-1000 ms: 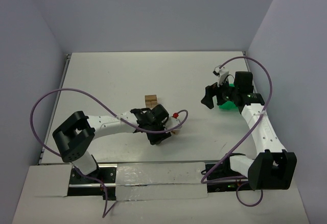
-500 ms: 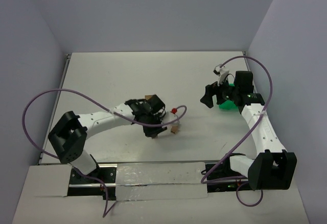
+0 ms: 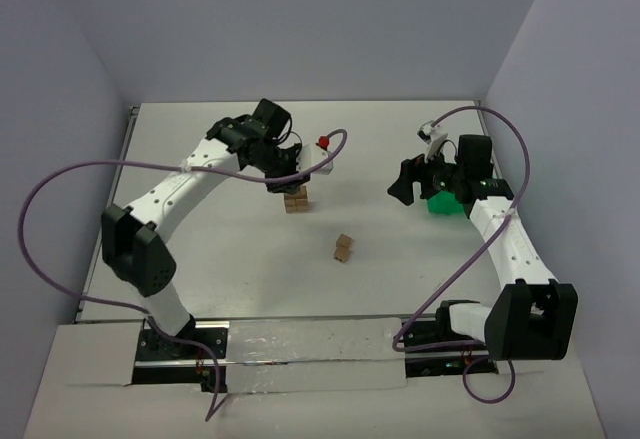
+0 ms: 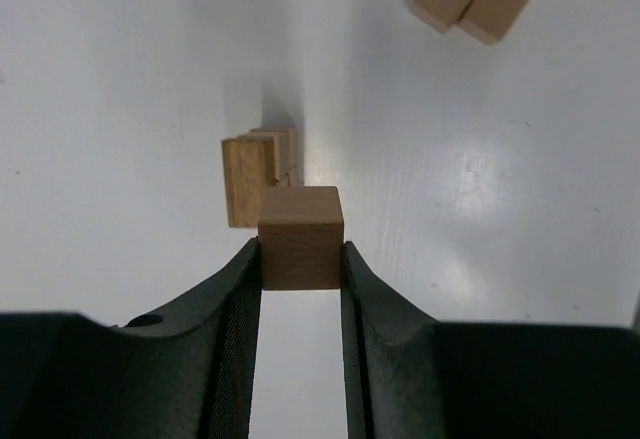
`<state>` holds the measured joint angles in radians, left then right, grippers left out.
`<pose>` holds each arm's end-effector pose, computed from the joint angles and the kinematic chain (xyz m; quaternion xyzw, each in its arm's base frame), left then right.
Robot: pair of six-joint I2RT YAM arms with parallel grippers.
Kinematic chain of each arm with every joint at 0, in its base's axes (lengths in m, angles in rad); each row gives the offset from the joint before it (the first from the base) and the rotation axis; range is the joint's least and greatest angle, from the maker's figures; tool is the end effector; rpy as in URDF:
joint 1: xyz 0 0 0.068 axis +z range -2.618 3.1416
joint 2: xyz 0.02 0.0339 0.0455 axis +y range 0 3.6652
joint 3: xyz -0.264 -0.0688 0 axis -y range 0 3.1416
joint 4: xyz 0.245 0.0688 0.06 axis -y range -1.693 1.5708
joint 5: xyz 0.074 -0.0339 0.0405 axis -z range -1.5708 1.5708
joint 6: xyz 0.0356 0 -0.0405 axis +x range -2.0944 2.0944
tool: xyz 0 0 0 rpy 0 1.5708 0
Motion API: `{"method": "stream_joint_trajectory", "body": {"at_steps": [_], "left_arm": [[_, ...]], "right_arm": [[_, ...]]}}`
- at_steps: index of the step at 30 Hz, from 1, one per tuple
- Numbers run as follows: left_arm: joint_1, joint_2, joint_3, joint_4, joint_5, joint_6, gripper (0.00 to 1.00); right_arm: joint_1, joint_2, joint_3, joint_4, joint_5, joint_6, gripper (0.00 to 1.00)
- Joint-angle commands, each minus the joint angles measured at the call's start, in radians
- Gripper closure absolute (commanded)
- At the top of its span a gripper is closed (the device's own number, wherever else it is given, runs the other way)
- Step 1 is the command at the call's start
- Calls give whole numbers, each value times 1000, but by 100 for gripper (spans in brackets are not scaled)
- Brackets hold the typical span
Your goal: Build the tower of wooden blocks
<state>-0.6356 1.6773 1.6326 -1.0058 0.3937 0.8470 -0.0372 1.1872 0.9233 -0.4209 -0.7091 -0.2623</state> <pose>0.2724 -0.2180 0.3323 0.6770 0.6650 -0.1613 0.2708 0.2523 0.0138 0.2884 -0.2430 0.8252 0.2502 0.4443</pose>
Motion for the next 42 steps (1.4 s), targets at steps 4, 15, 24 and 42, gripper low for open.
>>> {"method": "stream_joint_trajectory", "body": {"at_steps": [4, 15, 24, 42], "left_arm": [[34, 206, 219, -133, -1, 94, 91], [37, 327, 272, -102, -70, 40, 86], [39, 361, 286, -100, -99, 20, 82], [42, 395, 320, -102, -111, 12, 74]], "right_arm": [[-1, 24, -33, 120, -31, 63, 7], [-3, 27, -49, 154, -7, 77, 7], [-3, 41, -49, 186, -18, 105, 7], [-1, 46, -52, 180, -26, 100, 7]]}}
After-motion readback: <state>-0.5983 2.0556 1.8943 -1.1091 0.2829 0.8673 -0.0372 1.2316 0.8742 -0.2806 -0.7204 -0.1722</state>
